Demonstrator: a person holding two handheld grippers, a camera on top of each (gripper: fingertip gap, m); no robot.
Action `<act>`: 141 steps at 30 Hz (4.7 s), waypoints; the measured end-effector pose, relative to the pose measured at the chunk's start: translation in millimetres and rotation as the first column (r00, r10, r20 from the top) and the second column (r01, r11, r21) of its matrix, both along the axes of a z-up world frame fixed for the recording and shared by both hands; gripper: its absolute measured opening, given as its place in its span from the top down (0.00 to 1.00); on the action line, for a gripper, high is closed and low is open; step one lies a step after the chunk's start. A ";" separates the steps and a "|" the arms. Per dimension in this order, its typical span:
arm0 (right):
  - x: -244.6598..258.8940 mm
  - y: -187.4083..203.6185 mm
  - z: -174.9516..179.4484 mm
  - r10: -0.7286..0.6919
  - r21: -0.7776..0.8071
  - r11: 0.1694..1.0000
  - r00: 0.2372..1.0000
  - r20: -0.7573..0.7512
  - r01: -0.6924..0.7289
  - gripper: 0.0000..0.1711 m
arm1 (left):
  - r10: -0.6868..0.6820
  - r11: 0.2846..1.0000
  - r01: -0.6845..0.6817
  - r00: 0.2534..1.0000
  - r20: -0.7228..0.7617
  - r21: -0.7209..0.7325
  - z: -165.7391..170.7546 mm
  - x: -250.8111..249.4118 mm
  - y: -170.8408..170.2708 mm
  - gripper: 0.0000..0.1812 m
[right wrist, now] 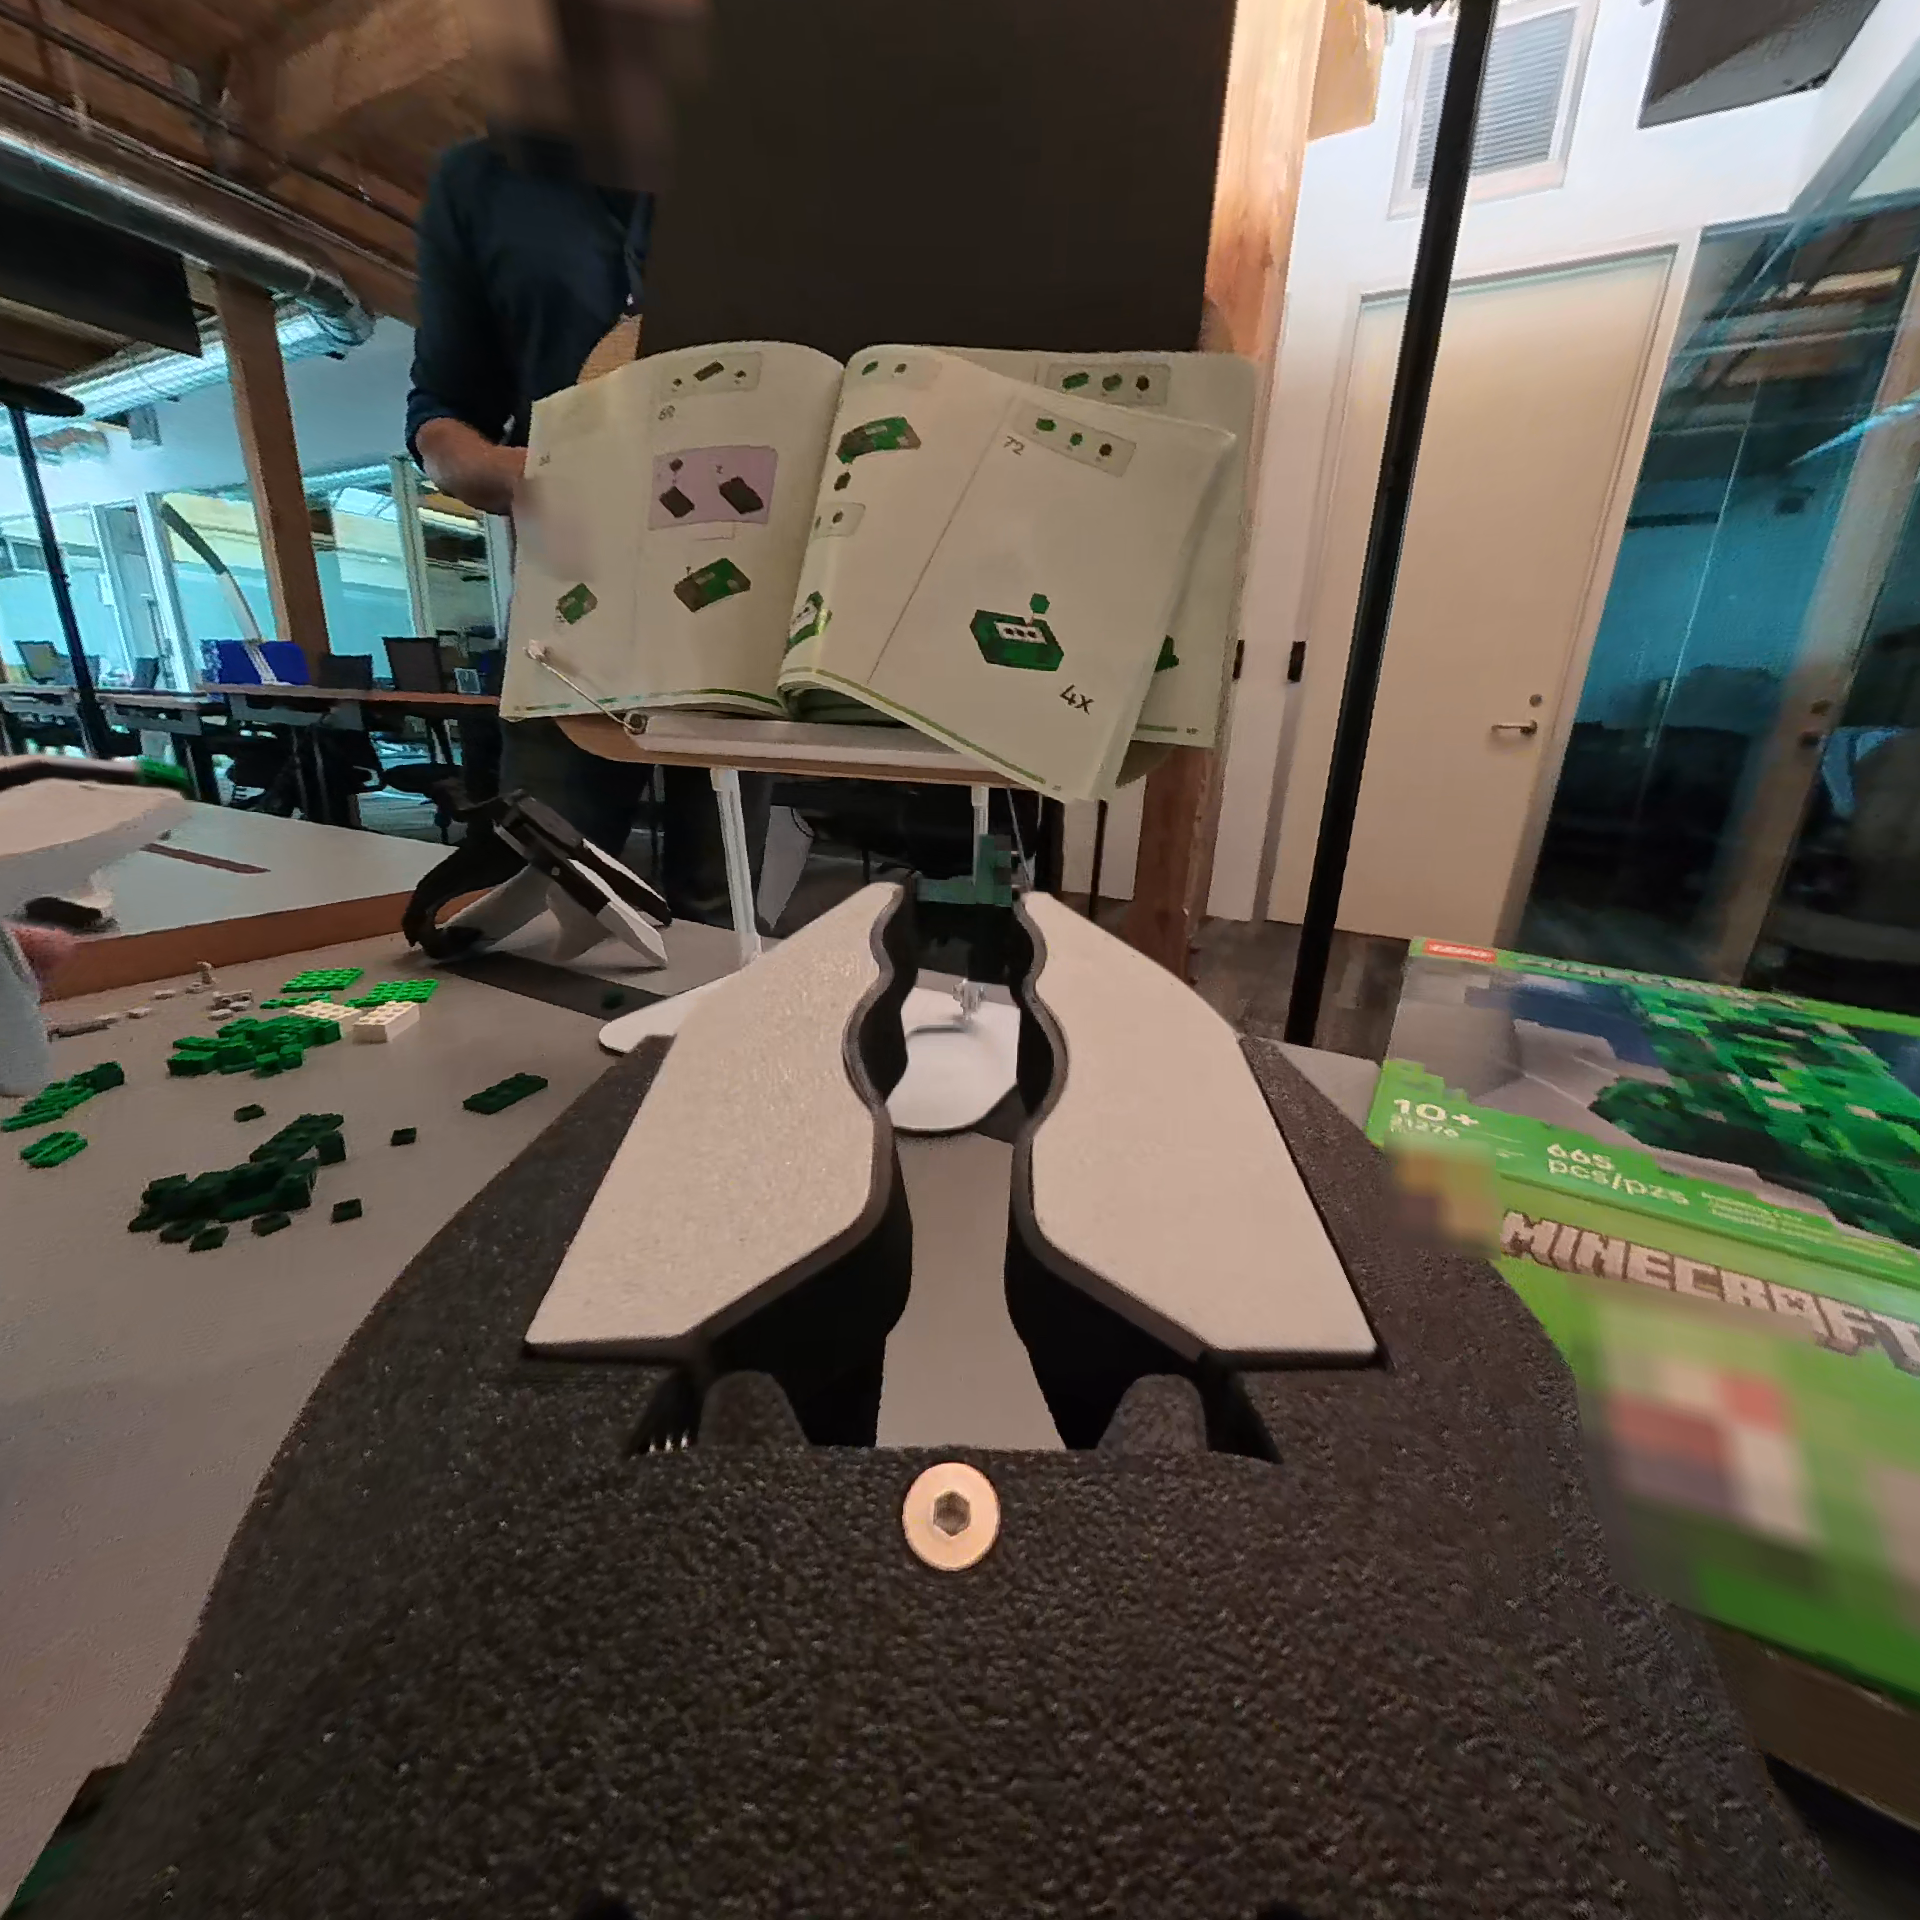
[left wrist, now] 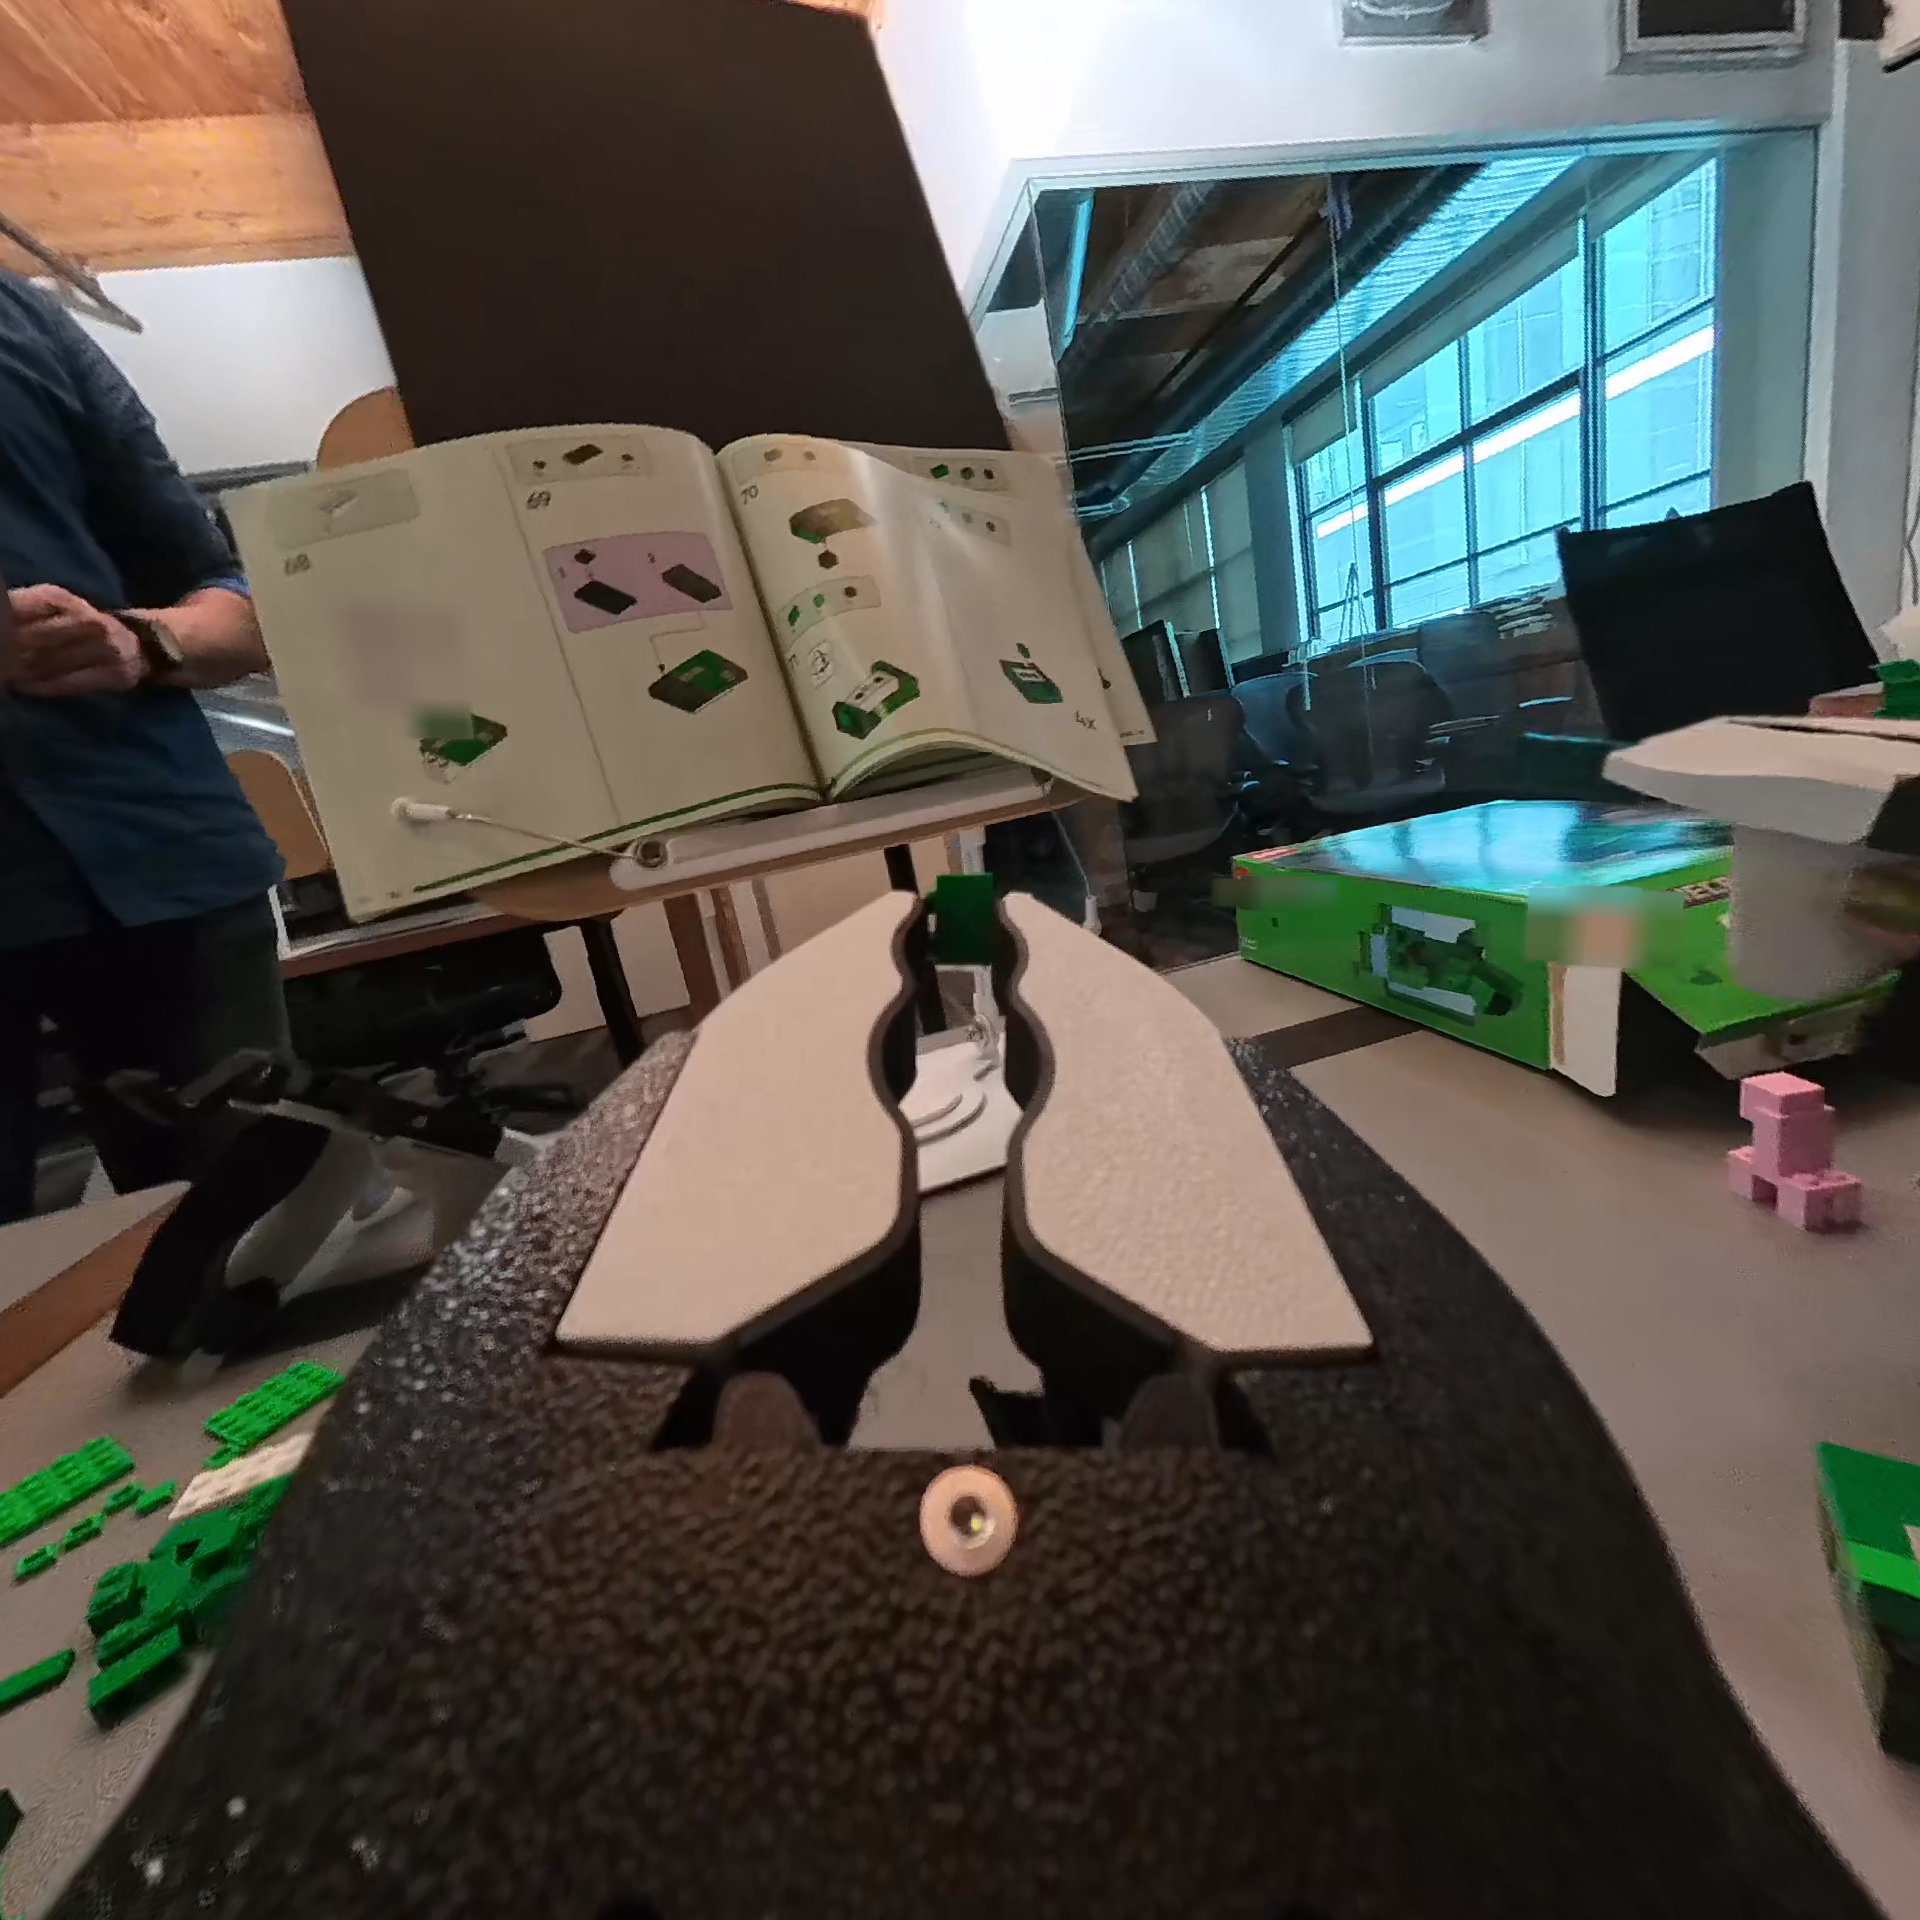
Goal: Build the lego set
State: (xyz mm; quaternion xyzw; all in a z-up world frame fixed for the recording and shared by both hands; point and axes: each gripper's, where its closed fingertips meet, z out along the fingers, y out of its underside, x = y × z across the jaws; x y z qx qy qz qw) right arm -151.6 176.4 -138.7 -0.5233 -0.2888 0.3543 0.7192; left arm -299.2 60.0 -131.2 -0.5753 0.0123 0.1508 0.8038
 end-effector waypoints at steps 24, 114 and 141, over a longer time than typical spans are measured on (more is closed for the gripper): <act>3.6 3.1 -0.4 0.018 -0.048 0.999 0.999 -0.037 -0.020 0.91 | 0.030 0.999 -0.033 0.996 0.089 0.026 0.1 -17.8 -7.6 0.94; -73.3 -100.4 -96.0 0.572 -0.210 0.792 0.576 0.584 -0.573 0.91 | -0.279 0.555 0.050 0.951 -0.129 -0.830 -94.4 11.8 -19.6 0.93; -51.1 -114.7 -119.3 0.941 -0.862 0.224 0.332 0.070 -0.454 0.90 | -0.543 0.452 0.214 0.837 -0.077 -0.866 -122.8 89.9 -13.0 0.93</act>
